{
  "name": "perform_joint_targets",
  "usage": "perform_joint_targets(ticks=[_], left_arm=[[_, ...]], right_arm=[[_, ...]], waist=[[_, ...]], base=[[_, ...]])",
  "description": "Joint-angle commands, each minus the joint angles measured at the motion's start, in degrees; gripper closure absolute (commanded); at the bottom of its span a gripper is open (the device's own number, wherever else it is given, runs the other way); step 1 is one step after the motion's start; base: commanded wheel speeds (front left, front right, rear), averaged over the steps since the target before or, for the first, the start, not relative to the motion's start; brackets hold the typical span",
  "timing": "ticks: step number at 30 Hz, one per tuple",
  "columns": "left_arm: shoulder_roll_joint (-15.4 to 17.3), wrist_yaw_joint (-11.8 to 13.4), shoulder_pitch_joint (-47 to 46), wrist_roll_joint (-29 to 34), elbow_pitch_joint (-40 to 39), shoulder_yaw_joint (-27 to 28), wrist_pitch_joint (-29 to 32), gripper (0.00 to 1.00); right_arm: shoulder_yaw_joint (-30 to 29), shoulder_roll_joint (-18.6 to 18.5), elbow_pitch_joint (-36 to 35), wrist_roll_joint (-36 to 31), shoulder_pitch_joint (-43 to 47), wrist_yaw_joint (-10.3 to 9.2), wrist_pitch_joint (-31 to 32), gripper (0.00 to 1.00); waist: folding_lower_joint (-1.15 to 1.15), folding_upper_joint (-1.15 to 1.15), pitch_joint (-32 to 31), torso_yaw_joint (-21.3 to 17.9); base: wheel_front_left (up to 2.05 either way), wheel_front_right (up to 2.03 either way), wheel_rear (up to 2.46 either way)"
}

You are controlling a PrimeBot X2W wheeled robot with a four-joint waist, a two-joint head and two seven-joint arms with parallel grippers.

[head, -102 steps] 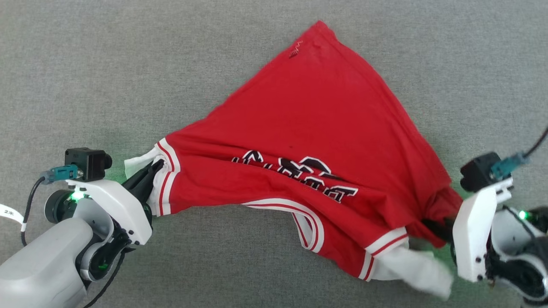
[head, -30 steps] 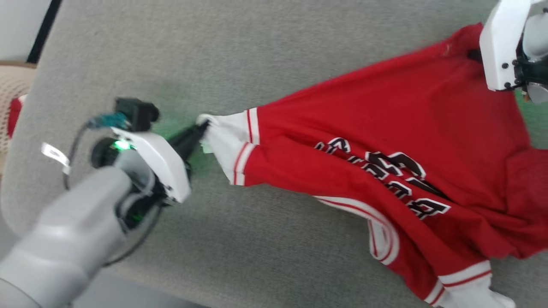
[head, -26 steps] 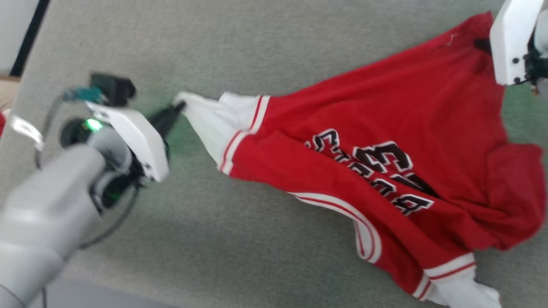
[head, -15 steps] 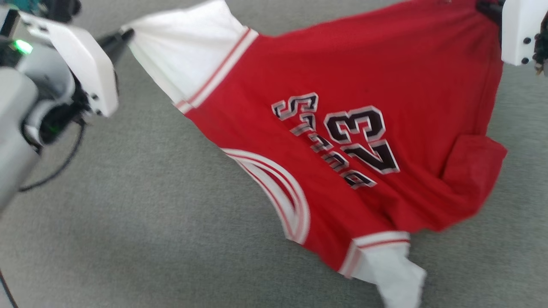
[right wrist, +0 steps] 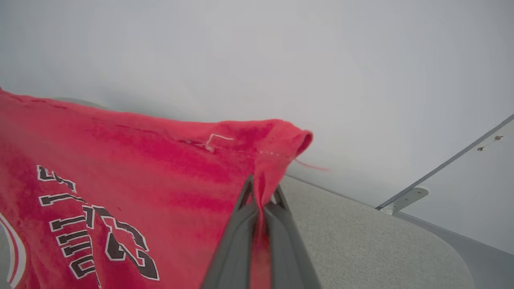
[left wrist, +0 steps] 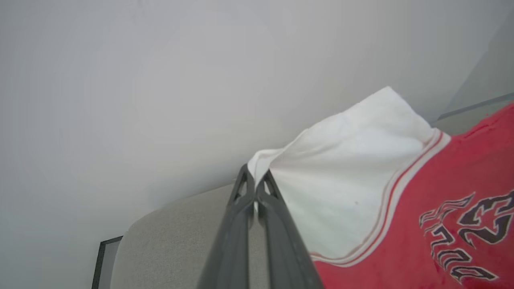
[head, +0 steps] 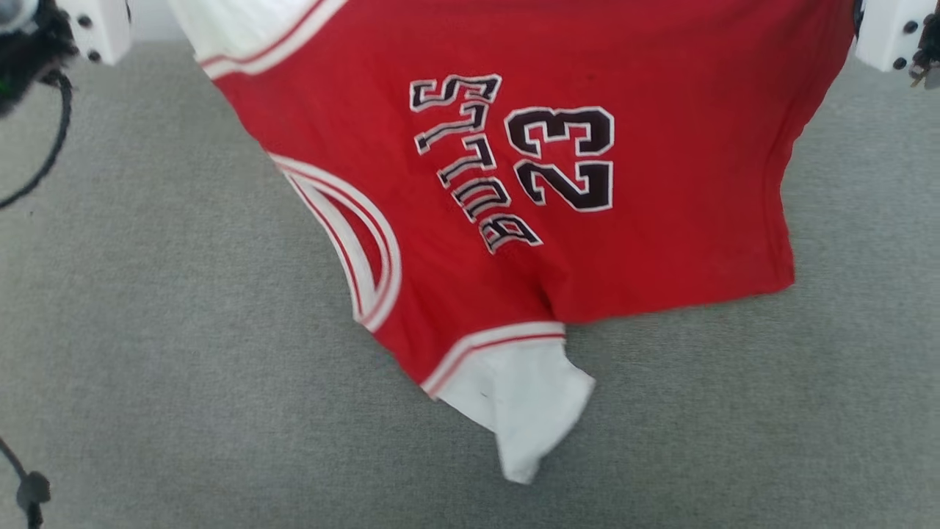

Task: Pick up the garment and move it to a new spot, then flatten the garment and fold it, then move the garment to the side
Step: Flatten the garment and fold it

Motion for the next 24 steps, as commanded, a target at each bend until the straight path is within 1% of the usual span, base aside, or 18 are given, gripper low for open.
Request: perform_joint_targets(ticks=[1, 5, 10, 11, 16, 20, 22, 24], left_arm=[[-0.4, -0.2, -1.3, 0.4, 0.9, 0.3, 0.1, 1.00], [-2.1, 0.0, -5.0, 2.4, 4.3, 0.5, -1.1, 1.00], [-4.9, 0.1, -11.1, 6.2, 9.5, 1.2, -7.2, 1.00], [-5.5, 0.5, -12.4, 6.6, 10.8, 1.5, -8.6, 1.00], [-7.5, 1.4, -20.0, 11.2, 16.3, 2.3, -17.8, 1.00], [-8.5, 2.2, -26.5, 14.3, 20.4, 3.3, -26.1, 1.00], [-9.2, 2.3, -29.2, 15.7, 22.2, 3.6, -30.0, 1.00], [-9.8, 2.2, -31.3, 16.9, 23.4, 4.2, -32.7, 1.00]], right_arm=[[-0.3, 0.4, -0.2, -0.4, -0.6, -0.03, -0.3, 1.00], [-1.3, 1.4, 0.1, -3.3, -2.1, -0.03, -2.7, 1.00], [-2.6, 3.6, 2.6, -8.4, -6.3, -0.03, -9.7, 1.00], [-2.8, 4.1, 3.5, -9.7, -7.3, -0.03, -11.5, 1.00], [-5.3, 7.2, 9.3, -16.6, -13.5, -0.03, -22.2, 1.00], [-7.7, 9.3, 13.8, -23.6, -18.6, -0.03, -32.8, 1.00], [-9.1, 10.5, 16.3, -27.2, -20.7, -0.03, -37.6, 1.00], [-10.3, 11.7, 18.4, -30.4, -22.4, -0.03, -41.8, 1.00]], waist=[[0.00, 0.00, -0.6, -0.8], [0.00, 0.00, 0.0, -1.6], [0.00, 0.00, 3.0, -2.4], [0.00, 0.00, 3.7, -2.5], [0.00, 0.00, 7.3, -3.2], [0.00, 0.00, 10.2, -3.5], [0.00, 0.00, 11.5, -3.6], [0.00, 0.00, 12.6, -3.4]], base=[[0.00, 0.00, 0.00], [0.00, 0.00, 0.00], [0.00, 0.00, 0.00], [0.00, 0.00, 0.00], [0.00, 0.00, 0.00], [0.00, 0.00, 0.00], [0.00, 0.00, 0.00], [0.00, 0.00, 0.00]])
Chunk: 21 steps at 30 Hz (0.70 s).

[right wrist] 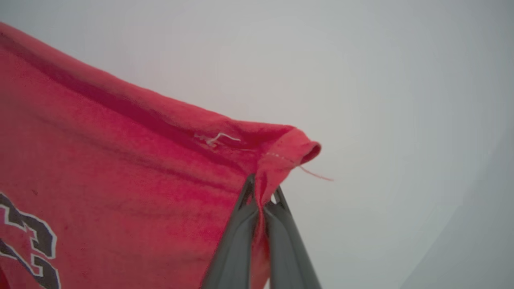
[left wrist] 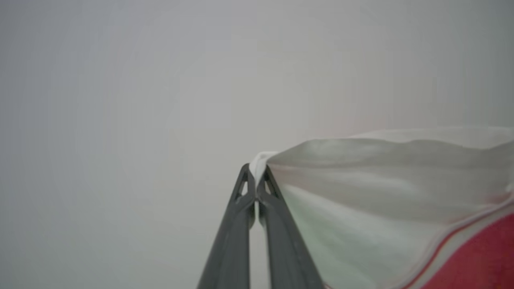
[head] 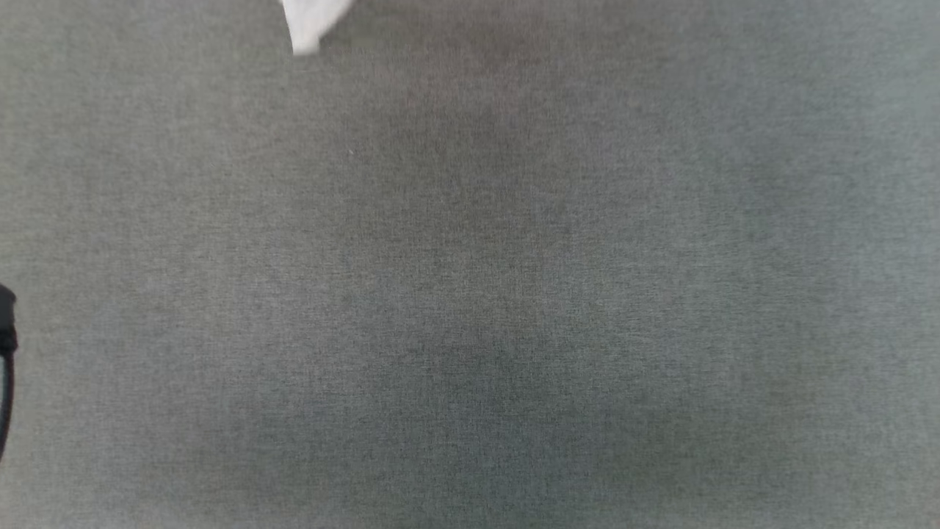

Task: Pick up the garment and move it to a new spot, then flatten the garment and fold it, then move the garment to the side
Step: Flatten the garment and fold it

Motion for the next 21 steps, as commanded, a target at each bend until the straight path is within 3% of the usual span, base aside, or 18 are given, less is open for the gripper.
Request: perform_joint_targets(ticks=[1, 5, 10, 15, 21], left_arm=[[-0.2, 0.1, -1.5, 1.4, 0.5, 0.5, -1.2, 1.00], [-0.8, -1.6, 0.4, 3.8, -1.1, 2.8, -2.1, 1.00], [-1.7, -6.1, 8.3, 2.6, 2.8, 1.2, -0.2, 1.00], [-2.6, -8.9, 16.3, -1.2, 6.2, 0.1, 6.2, 1.00], [-2.8, -9.8, 24.1, -5.2, 5.5, -0.4, 11.8, 1.00]], right_arm=[[-0.6, 0.7, 1.8, -1.9, -0.9, -0.03, -1.8, 1.00], [0.0, 2.6, 8.0, -4.8, -1.5, -0.03, -4.8, 1.00], [3.2, 3.6, 14.4, -1.5, 2.3, -0.03, -2.1, 1.00], [5.7, 3.7, 16.3, 5.8, 7.7, -0.03, 2.1, 1.00], [8.8, 2.3, 13.5, 13.0, 14.4, -0.03, 6.6, 1.00]], waist=[[0.00, 0.00, 1.7, 0.2], [0.00, 0.00, 3.4, 1.2], [0.00, 0.00, 2.7, 2.5], [0.00, 0.00, 1.1, 3.3], [0.00, 0.00, -1.0, 3.8]], base=[[0.00, 0.00, 0.00], [0.00, 0.00, 0.00], [0.00, 0.00, 0.00], [0.00, 0.00, 0.00], [0.00, 0.00, 0.00]])
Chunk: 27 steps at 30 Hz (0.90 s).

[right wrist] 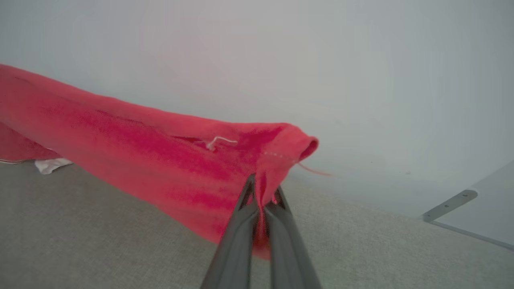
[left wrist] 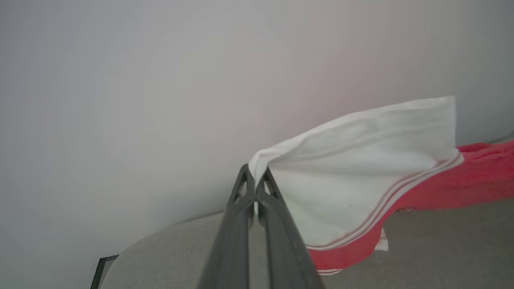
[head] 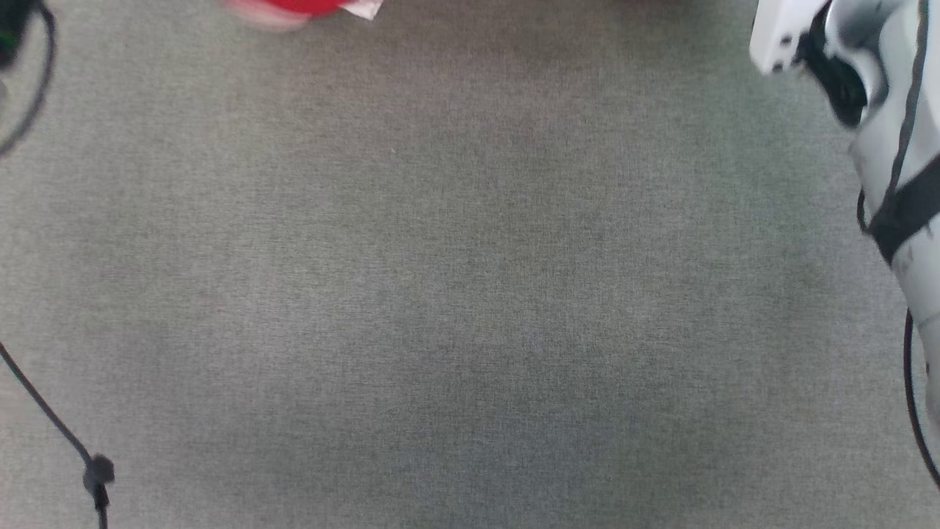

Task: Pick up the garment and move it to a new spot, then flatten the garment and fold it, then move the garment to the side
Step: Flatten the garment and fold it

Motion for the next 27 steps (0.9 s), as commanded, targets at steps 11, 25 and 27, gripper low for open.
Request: perform_joint_targets(ticks=[11, 25, 27], left_arm=[[1.6, -0.3, 18.2, -6.3, -6.5, -1.3, 4.7, 1.00], [11.8, 11.4, 43.6, -14.0, -35.0, -2.8, 12.7, 1.00], [14.0, 14.6, 46.9, -15.1, -40.2, -2.9, 13.5, 1.00]], right_arm=[[2.6, -6.3, -12.8, 9.7, 18.9, -0.03, 1.6, 1.00], [-1.4, -10.6, -32.3, 11.2, 43.5, -0.03, 7.6, 1.00], [-2.5, -11.0, -35.5, 11.0, 47.0, -0.03, 9.1, 1.00]], waist=[[0.00, 0.00, -4.3, 0.6], [0.00, 0.00, -6.6, 1.3], [0.00, 0.00, -6.7, 1.5]], base=[[0.00, 0.00, 0.00], [0.00, 0.00, 0.00], [0.00, 0.00, 0.00]])
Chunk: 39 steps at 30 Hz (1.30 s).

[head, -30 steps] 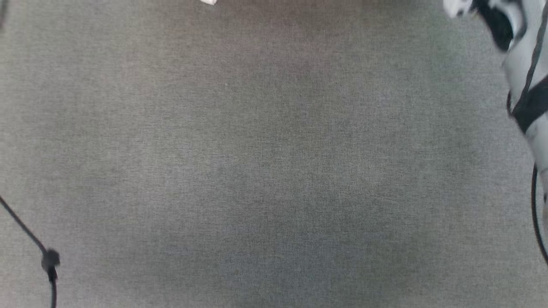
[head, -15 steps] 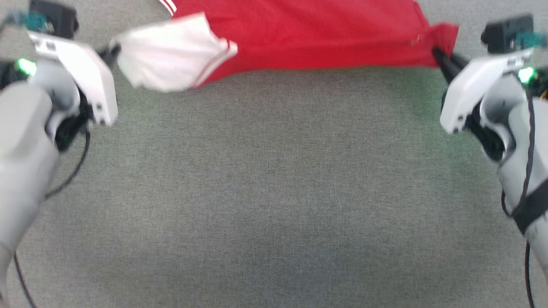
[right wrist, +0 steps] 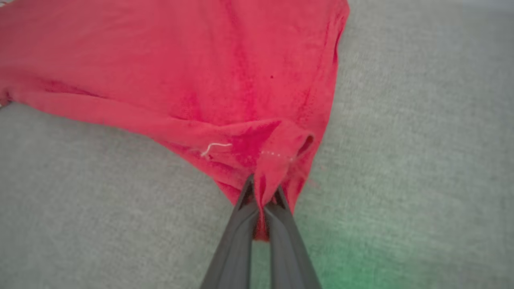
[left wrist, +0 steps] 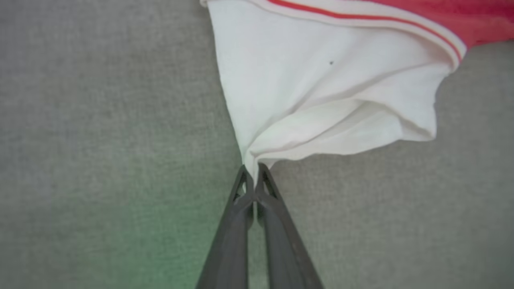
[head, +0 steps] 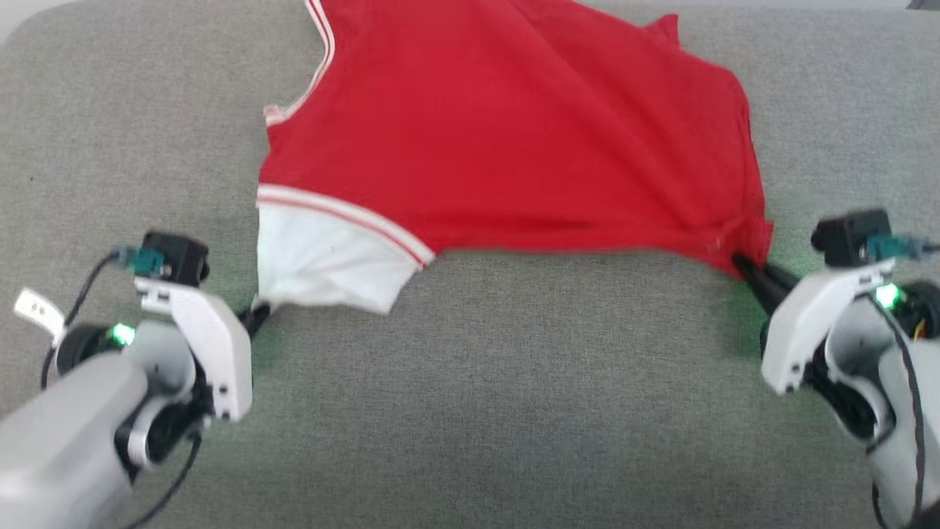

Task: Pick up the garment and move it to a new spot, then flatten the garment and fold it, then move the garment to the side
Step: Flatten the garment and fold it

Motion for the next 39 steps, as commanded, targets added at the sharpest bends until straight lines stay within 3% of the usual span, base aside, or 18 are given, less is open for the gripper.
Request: perform_joint_targets(ticks=[1, 6, 13, 26, 36, 39], left_arm=[[2.1, 3.0, 3.5, -1.1, -4.5, -0.1, 0.9, 1.00], [6.9, 9.8, 10.4, -3.5, -15.9, -0.3, 1.4, 1.00], [10.0, 15.4, 18.1, -6.4, -25.1, -0.8, 0.0, 1.00], [12.5, 20.0, 25.6, -10.5, -32.4, -2.5, 1.4, 1.00], [20.5, 22.8, 18.8, -7.2, -38.6, 2.9, 1.0, 1.00], [22.3, 22.0, 14.5, -4.5, -39.4, 4.6, 1.6, 1.00]], right_arm=[[-1.1, -0.3, -3.1, -0.2, 3.7, -0.03, 1.5, 1.00], [-4.3, 0.0, -10.4, -2.0, 13.2, -0.03, 3.9, 1.00], [-8.6, 2.8, -16.9, -3.8, 26.3, -0.03, 6.4, 1.00], [-9.7, 3.4, -24.6, -2.0, 40.6, -0.03, 13.2, 1.00], [-14.2, 4.0, -32.0, -2.0, 35.6, -0.03, 13.7, 1.00], [-14.7, 4.1, -33.1, -2.5, 33.0, -0.03, 14.9, 1.00]], waist=[[0.00, 0.00, -0.1, 0.1], [0.00, 0.00, -0.6, 0.4], [0.00, 0.00, -1.2, 0.9], [0.00, 0.00, -1.4, 1.3], [0.00, 0.00, -1.2, 1.0], [0.00, 0.00, -1.1, 0.9]], base=[[0.00, 0.00, 0.00], [0.00, 0.00, 0.00], [0.00, 0.00, 0.00], [0.00, 0.00, 0.00], [0.00, 0.00, 0.00], [0.00, 0.00, 0.00]])
